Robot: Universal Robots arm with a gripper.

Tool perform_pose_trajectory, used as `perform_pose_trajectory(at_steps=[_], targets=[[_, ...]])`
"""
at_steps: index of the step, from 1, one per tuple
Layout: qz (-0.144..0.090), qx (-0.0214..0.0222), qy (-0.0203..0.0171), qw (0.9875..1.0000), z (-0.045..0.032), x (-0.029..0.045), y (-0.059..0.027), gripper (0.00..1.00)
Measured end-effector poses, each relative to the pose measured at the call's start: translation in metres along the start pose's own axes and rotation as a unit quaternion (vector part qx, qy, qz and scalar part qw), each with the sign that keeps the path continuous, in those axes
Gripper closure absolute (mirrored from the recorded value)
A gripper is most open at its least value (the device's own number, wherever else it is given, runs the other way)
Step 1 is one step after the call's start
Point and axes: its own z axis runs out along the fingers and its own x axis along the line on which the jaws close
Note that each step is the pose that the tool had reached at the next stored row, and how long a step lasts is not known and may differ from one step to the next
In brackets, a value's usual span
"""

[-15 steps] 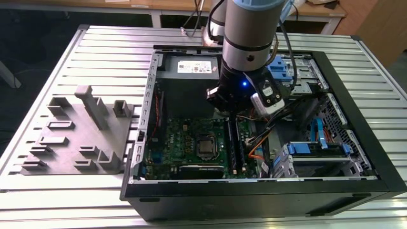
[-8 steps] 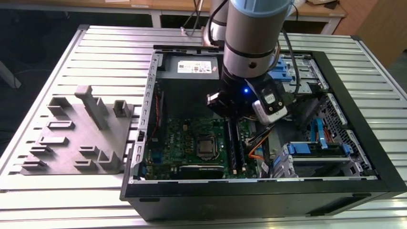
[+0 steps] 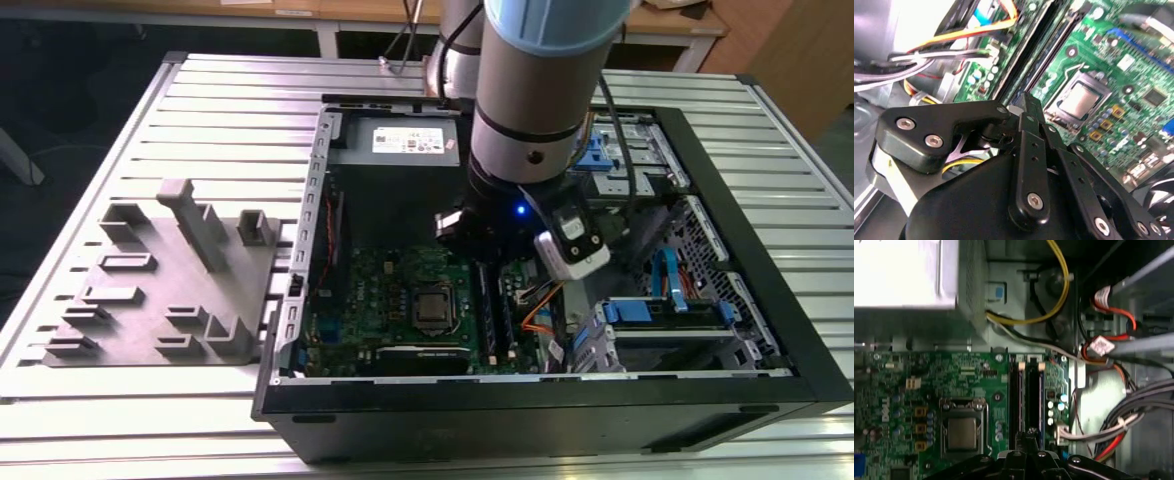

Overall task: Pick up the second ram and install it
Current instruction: 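Press down the second ram until it locks into place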

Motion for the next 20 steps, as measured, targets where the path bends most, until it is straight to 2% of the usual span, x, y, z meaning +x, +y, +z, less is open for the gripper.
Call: perform_pose_trajectory(at_steps=[9,20], targets=[[0.0,0.0,0.0,1.0,-0.0004,-0.0004,-0.0221,0.93],[0.0,0.0001,0.0009,1.0,0.0042,-0.0024,-0.0325,0.93]])
